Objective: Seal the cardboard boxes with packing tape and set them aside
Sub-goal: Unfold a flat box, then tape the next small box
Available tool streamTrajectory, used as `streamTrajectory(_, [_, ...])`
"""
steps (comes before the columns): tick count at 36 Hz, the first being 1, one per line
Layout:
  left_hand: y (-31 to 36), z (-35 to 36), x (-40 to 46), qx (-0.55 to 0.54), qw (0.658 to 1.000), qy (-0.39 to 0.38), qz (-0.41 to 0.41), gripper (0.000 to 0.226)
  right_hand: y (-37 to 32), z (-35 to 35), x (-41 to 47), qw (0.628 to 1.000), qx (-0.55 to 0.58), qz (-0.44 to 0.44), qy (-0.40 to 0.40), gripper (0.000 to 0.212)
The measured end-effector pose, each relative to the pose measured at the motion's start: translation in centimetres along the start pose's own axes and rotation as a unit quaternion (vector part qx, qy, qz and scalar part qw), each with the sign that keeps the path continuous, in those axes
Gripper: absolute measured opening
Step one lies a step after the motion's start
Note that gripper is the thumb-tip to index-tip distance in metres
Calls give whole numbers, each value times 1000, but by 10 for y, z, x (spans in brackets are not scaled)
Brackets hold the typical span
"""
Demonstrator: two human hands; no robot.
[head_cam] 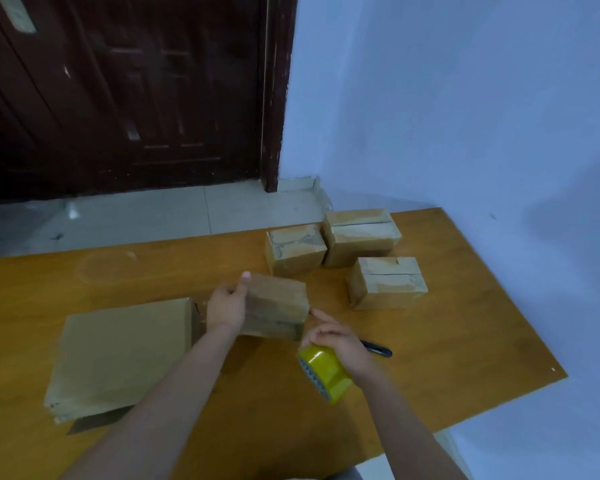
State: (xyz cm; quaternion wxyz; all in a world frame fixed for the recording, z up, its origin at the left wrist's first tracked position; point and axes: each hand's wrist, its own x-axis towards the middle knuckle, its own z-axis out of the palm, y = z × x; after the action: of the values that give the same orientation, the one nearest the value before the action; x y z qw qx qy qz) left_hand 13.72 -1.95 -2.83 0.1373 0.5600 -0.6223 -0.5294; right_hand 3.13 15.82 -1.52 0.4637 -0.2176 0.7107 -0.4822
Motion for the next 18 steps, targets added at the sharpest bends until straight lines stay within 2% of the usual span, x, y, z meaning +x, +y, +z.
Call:
streamTrajectory(3, [-5, -5, -6, -34, 997, -10, 73, 25, 1, -4, -12, 999, -36, -38, -5, 22])
streamTrajectory(5, [-14, -7, -12, -72, 993, -19, 90, 18, 6, -7, -17, 997, -64, -47, -6, 21])
streamTrajectory(6, [-20, -7, -15, -85, 991, -18, 100, 21, 10, -7, -18, 996, -76, -45, -5, 21])
streamTrajectory(11, [-55, 2, -35, -74, 988, -19, 133, 71, 28, 4, -14, 989, -149, -4, 5, 24])
streamTrajectory(14, [-81, 8, -37, 10, 986, -25, 166, 73, 39, 12, -10, 978, -207, 14, -7, 31])
streamTrajectory(16, [-93, 9, -38, 66, 984, -33, 163, 69, 51, 16, -3, 980, -196, 40, -12, 34])
streamTrajectory(18, [-102, 11, -38, 107, 981, -48, 153, 67, 66, 17, 4, 984, -171, 58, -9, 46])
